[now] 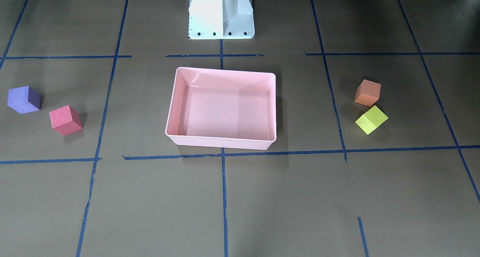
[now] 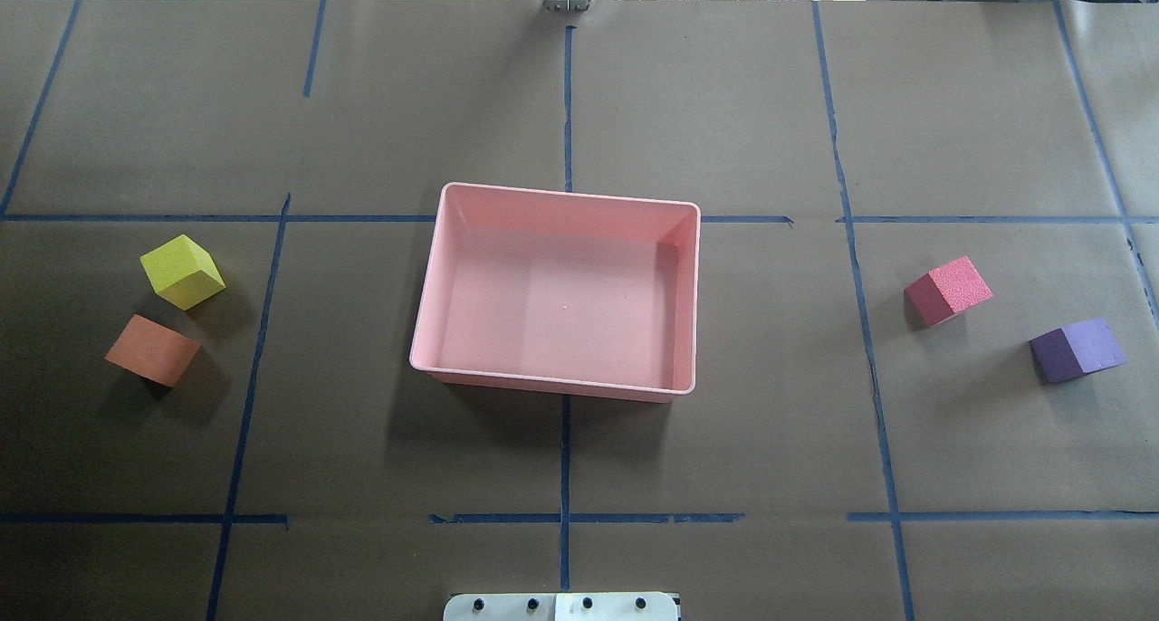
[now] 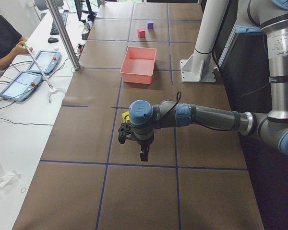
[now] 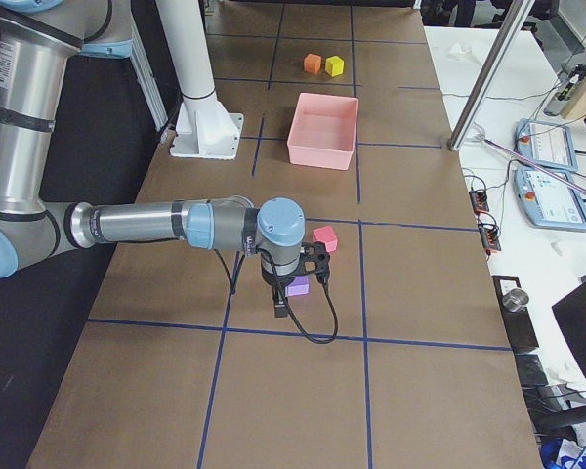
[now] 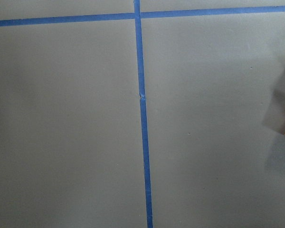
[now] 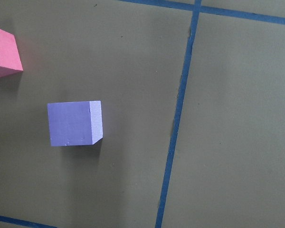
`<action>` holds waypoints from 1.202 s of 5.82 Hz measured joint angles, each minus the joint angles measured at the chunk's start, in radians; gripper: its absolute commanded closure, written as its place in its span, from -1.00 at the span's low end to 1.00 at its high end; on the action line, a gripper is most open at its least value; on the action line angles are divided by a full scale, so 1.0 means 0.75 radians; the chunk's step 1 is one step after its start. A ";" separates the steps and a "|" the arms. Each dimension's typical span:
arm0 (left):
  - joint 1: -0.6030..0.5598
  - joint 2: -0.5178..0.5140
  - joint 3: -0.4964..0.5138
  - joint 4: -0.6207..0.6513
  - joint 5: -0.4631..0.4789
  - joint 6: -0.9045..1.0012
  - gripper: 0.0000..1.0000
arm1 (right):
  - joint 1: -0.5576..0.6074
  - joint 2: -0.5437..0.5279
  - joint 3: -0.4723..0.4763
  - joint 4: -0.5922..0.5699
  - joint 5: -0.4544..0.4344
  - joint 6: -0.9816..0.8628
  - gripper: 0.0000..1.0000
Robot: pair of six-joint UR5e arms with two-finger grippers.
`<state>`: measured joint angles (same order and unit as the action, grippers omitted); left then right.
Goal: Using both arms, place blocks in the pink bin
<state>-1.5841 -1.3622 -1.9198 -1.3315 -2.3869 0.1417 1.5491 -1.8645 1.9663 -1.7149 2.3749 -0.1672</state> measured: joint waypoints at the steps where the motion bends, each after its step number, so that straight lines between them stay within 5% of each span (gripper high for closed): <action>1: 0.003 0.000 0.003 -0.001 -0.001 -0.001 -1.00 | 0.004 -0.003 0.001 -0.001 0.006 0.001 -1.00; 7: 0.012 0.010 -0.008 -0.018 -0.015 0.003 -1.00 | 0.009 -0.025 0.026 0.000 0.042 -0.010 -1.00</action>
<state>-1.5754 -1.3546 -1.9255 -1.3448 -2.3979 0.1440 1.5556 -1.8830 1.9860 -1.7147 2.4061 -0.1745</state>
